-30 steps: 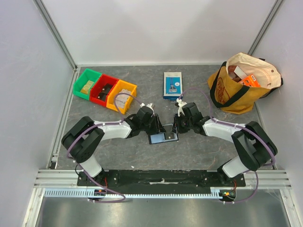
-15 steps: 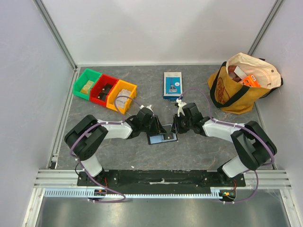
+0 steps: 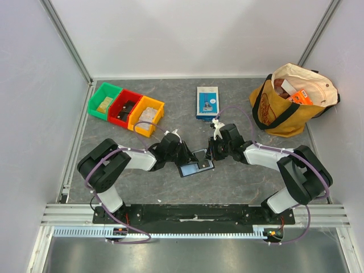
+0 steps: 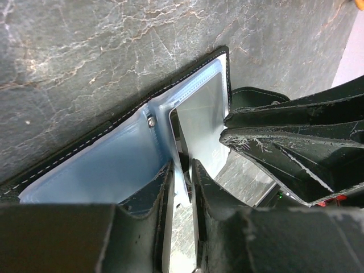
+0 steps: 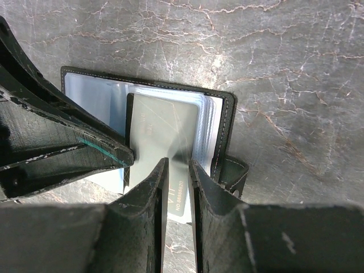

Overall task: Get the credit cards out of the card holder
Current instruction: Remove the credit card from the card holder.

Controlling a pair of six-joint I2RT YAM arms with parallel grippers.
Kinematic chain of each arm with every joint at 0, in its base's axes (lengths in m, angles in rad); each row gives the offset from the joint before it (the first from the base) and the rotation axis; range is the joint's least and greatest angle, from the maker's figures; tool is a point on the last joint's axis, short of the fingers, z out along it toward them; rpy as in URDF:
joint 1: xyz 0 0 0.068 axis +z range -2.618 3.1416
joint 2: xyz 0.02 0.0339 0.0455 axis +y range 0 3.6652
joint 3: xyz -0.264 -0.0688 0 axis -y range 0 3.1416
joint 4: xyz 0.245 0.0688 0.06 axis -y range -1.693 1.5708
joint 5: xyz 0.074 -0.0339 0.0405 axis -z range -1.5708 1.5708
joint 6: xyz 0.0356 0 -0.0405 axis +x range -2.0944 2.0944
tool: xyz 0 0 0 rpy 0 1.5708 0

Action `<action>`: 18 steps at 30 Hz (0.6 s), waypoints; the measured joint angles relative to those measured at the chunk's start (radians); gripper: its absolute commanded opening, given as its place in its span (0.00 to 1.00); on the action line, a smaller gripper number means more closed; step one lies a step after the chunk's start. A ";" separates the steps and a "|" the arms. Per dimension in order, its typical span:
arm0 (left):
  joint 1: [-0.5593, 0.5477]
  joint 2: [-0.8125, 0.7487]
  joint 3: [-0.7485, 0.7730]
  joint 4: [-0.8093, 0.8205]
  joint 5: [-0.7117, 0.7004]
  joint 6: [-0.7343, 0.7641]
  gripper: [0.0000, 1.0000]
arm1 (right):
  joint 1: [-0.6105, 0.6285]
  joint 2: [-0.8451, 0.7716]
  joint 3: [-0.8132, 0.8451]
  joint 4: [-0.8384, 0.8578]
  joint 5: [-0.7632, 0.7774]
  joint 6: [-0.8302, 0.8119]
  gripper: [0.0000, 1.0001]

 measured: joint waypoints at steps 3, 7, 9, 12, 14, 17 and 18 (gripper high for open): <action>0.002 0.000 -0.016 0.030 0.002 -0.023 0.23 | 0.000 0.000 -0.003 0.006 0.000 0.000 0.27; 0.003 0.000 -0.034 0.062 0.003 -0.047 0.19 | 0.000 0.000 -0.004 0.011 -0.001 0.000 0.27; 0.003 0.000 -0.041 0.070 0.003 -0.055 0.15 | 0.000 0.000 -0.004 0.011 -0.002 0.000 0.27; 0.003 0.000 -0.045 0.075 0.002 -0.059 0.09 | -0.001 0.000 -0.005 0.012 -0.002 0.000 0.27; 0.003 -0.001 -0.045 0.074 0.002 -0.060 0.05 | -0.002 0.000 -0.005 0.013 -0.002 0.000 0.27; 0.003 -0.002 -0.046 0.074 0.002 -0.063 0.02 | -0.003 0.000 -0.005 0.013 -0.002 0.000 0.27; 0.003 -0.004 -0.048 0.075 0.002 -0.063 0.02 | -0.004 0.000 -0.005 0.013 -0.002 0.001 0.27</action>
